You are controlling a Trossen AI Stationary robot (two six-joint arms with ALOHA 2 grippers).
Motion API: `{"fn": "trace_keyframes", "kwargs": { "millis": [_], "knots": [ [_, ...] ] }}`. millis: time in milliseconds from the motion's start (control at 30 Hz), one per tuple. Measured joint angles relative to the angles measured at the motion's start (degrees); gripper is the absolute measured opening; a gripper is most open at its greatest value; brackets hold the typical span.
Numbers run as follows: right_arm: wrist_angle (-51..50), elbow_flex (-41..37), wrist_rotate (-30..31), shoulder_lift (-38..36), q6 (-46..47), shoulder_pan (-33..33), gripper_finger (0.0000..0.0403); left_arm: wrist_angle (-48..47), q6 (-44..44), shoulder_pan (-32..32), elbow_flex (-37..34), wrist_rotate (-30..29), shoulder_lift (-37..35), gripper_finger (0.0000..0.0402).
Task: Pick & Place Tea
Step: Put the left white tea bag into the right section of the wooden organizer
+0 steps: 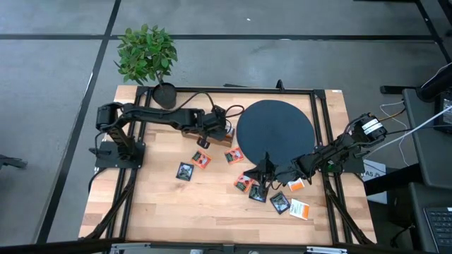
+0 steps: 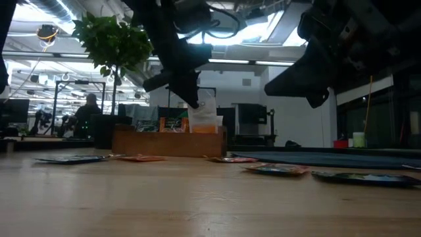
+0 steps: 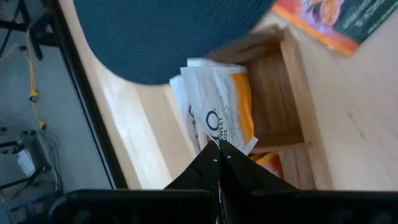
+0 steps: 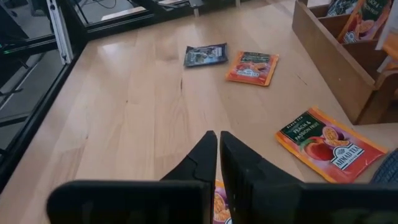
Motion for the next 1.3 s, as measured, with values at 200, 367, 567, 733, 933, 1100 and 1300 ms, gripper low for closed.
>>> {"fn": "trace_keyframes", "kwargs": {
  "millis": [200, 367, 567, 733, 933, 1100, 1300],
  "knots": [
    [-0.10, 0.00, 0.00, 0.00, 0.00, 0.00, 0.0025, 0.36, -0.03, -0.03, 0.00, 2.46, -0.02, 0.0002],
    [-0.09, 0.00, 0.00, 0.00, 0.00, 0.00, 0.0025, 0.51, 0.18, -0.03, -0.15, 2.11, 0.57, 0.0003],
    [-0.37, 0.00, 0.00, 0.00, 0.02, 0.00, 0.0025, 1.76, 0.33, -0.04, -0.11, 0.21, 1.95, 0.0003],
    [-0.67, 0.00, 0.00, 0.03, 0.11, 0.00, 0.0025, 2.26, 0.33, -0.02, -0.11, 0.54, 2.58, 0.0002],
    [-0.54, 0.02, 0.02, 0.61, 0.20, 0.00, 0.0025, 1.40, -0.02, -0.02, -0.22, 0.55, 3.39, 0.0007],
    [-0.66, 0.02, -0.01, 1.18, 0.29, 0.00, 0.0025, 2.01, 0.26, -0.04, -0.15, 0.18, 3.61, 0.0006],
    [-0.70, 0.02, -0.02, 2.62, 1.45, -0.09, 0.0025, 2.10, 0.42, -0.02, -0.15, 0.57, 3.61, 0.0019]
  ]
}}
